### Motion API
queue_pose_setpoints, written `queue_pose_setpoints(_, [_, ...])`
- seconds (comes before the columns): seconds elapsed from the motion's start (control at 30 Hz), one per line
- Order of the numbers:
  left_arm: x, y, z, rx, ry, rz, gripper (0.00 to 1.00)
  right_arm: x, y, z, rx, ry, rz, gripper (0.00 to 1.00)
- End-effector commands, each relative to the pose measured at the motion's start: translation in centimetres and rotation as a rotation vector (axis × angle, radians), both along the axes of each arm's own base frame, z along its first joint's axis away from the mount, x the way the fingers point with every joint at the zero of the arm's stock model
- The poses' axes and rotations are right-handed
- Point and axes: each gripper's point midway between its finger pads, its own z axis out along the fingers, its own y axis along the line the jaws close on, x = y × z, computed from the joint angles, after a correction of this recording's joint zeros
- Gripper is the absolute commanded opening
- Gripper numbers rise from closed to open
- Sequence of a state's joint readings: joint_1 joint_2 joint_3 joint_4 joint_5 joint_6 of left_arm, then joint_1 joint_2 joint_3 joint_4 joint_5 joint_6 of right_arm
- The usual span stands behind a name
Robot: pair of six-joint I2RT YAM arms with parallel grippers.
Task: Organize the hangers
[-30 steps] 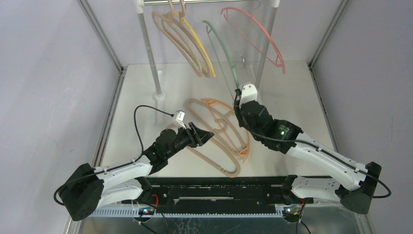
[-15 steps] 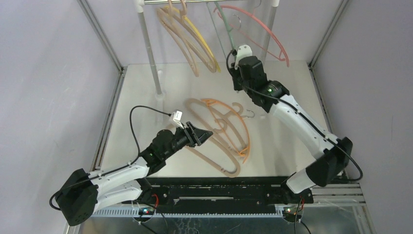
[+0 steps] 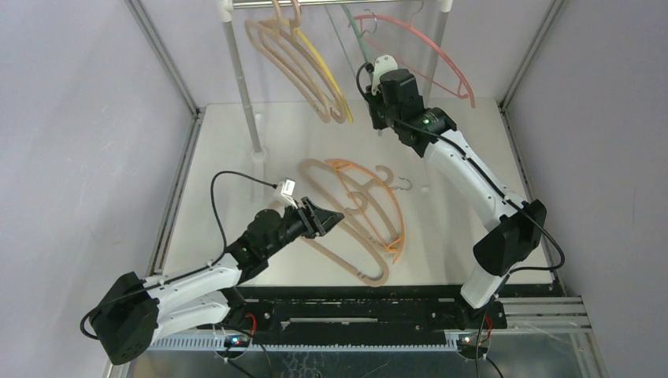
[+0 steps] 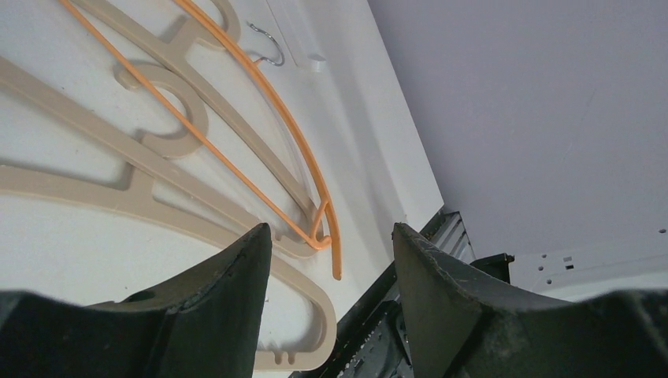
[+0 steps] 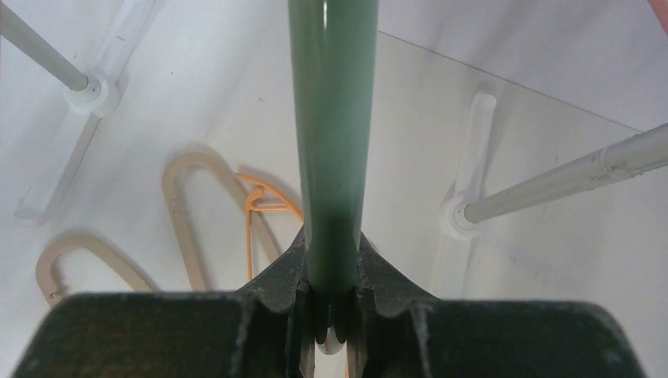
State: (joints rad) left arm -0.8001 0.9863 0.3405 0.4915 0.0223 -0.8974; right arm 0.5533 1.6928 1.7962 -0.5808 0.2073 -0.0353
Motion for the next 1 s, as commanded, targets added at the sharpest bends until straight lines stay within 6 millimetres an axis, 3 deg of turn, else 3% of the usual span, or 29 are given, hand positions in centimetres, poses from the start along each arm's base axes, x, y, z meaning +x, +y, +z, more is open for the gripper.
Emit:
queue_pose_setpoints(0.0, [0.7, -0.6, 2.0, -0.018, -0.053, 0.003, 0.63, 1.1, -0.1, 4.2, 0.041, -0.105, 0.012, 0.0])
queue_pose_setpoints(0.63, [1.0, -1.1, 2.0, -0.015, -0.045, -0.002, 0.63, 3.8, -1.5, 6.3, 0.021, -0.088, 0.008, 0.0])
queue_pose_setpoints(0.97, [0.9, -1.0, 1.5, -0.008, -0.035, -0.001, 0.63, 4.0, -2.8, 4.8, 0.007, 0.001, 0.046, 0.0])
